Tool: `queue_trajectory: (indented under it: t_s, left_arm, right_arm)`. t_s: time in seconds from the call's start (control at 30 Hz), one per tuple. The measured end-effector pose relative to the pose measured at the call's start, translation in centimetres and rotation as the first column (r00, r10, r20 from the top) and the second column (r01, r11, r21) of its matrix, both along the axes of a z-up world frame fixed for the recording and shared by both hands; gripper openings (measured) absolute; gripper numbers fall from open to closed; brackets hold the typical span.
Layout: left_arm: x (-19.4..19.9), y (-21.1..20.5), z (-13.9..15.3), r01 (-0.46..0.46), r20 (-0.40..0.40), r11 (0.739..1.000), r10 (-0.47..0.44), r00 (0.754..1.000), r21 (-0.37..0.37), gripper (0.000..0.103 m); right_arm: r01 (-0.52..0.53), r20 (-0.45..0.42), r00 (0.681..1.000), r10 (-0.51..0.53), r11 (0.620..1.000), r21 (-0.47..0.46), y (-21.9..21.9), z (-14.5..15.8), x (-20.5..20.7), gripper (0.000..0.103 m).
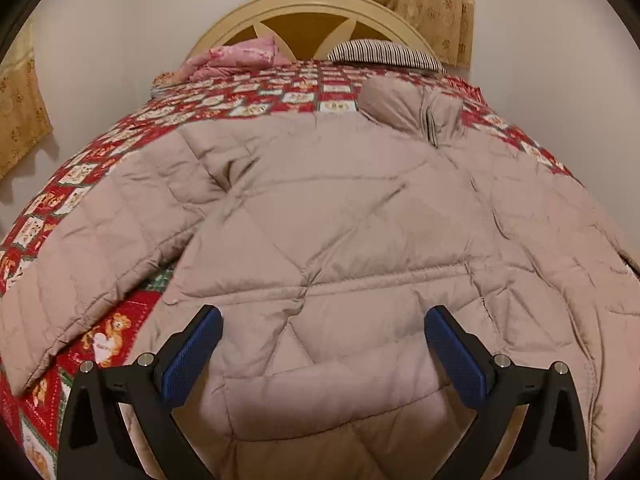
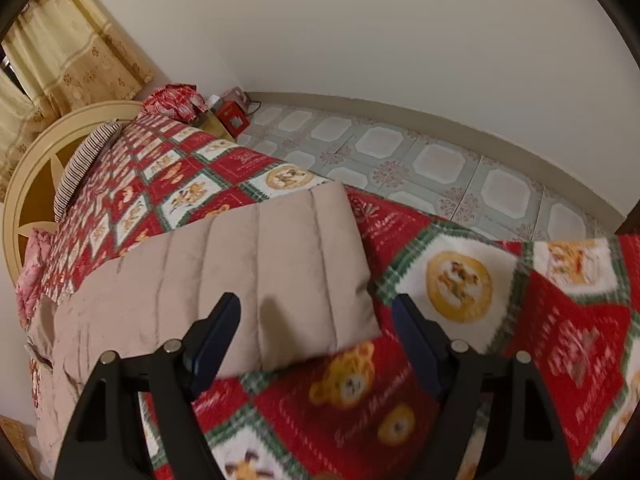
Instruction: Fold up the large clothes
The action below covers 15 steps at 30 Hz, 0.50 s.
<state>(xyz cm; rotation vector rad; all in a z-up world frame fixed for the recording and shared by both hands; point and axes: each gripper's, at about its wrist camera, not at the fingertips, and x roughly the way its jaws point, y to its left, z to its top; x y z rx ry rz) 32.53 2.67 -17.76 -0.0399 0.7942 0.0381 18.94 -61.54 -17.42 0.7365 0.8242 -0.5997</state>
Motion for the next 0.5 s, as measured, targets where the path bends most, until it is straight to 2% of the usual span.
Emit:
queue_trajectory:
  t_s: [0.07,0.17,0.23,0.33,0.5]
  left_arm:
    - [0.3,-0.3,-0.5,0.011,-0.031,1.0,-0.01,0.999,0.007,0.102]
    - [0.9,-0.6,-1.2,0.021,-0.078,1.0,-0.02,0.997,0.02,0.102]
    - [1.1,-0.6,-1.7,0.028,-0.103,1.0,-0.026,0.994,0.013,0.102]
    - [1.2,-0.6,-1.8,0.029,-0.114,1.0,-0.028,0.993,0.005,0.102]
    - [1.1,-0.2,-1.8,0.027,-0.111,0.999,-0.029,0.993,-0.022,0.102]
  right_arm:
    - [-0.014,-0.008,1.0,0.015,0.999,0.032,-0.5,-0.8,0.5,0.071]
    - [-0.033,-0.03,0.999,0.033,0.999,0.016,-0.8,-1.3,1.3,0.058]
    - [-0.065,-0.011,0.998,0.065,0.998,-0.001,-0.6,-0.9,1.5,0.026]
    - [-0.106,-0.014,0.994,0.106,0.992,-0.061,0.5,0.8,2.0,0.017]
    - [-0.158,0.022,0.986,0.168,0.958,-0.238,3.7,6.9,2.5,0.017]
